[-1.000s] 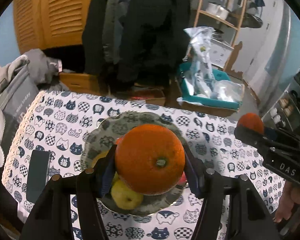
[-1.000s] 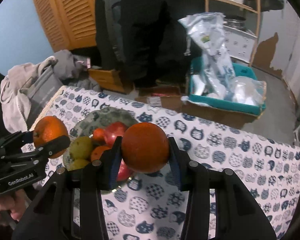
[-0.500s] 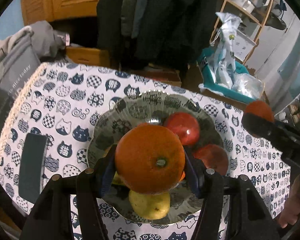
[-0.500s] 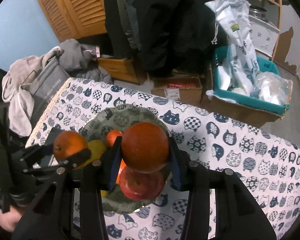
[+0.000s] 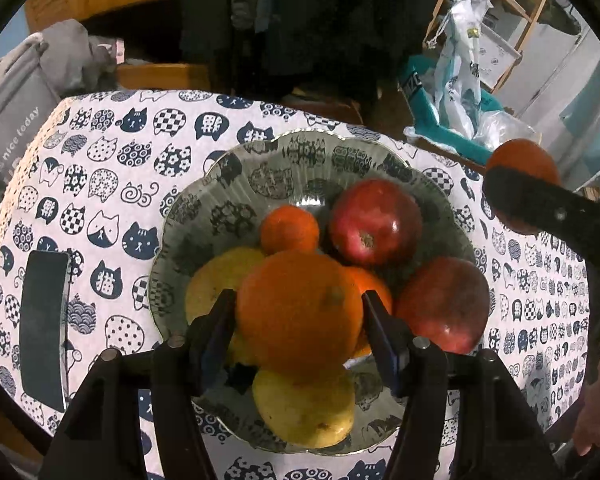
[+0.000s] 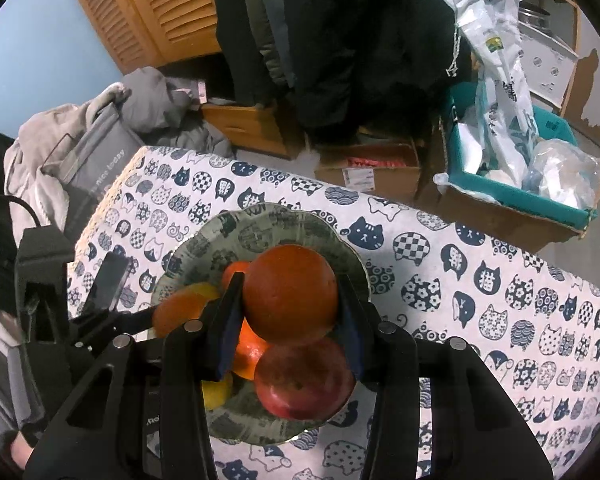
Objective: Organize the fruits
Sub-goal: 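Lower the large orange into the bowl with the left tool while the right tool lowers its orange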
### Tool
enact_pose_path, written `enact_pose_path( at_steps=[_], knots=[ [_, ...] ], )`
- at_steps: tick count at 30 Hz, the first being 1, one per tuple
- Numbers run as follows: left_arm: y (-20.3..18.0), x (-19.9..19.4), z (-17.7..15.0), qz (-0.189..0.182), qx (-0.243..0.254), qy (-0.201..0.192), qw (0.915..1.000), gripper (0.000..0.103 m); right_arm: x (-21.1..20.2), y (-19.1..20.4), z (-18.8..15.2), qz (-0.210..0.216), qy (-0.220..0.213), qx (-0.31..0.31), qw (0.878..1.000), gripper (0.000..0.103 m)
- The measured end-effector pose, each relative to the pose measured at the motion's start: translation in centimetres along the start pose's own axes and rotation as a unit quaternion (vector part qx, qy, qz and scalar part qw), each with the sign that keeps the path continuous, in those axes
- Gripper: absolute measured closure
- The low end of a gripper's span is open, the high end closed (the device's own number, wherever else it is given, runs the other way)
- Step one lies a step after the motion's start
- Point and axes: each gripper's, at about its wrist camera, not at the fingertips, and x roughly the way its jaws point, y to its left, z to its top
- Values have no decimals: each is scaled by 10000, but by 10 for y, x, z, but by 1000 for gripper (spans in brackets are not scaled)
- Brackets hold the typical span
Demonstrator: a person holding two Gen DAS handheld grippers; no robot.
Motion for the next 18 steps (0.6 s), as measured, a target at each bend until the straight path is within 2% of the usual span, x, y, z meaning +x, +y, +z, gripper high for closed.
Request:
enact_pose_path(
  at_steps=[1,3,9,18],
  knots=[
    [0,-1,0,-9,2,-18,10000,32,1,0,0,8,8,9,10000,60],
    [-2,-4,0,41,62,-66,9999,16,3,1,1,39,30,21,10000,60],
    [2,-19,-3,22,68,-145,9999,16,9,5,4,191,93,54,9998,60],
    [28,-52,-9,126,-214,-438,9987,16,30,21,5,305,348,-54,9989,60]
  ],
)
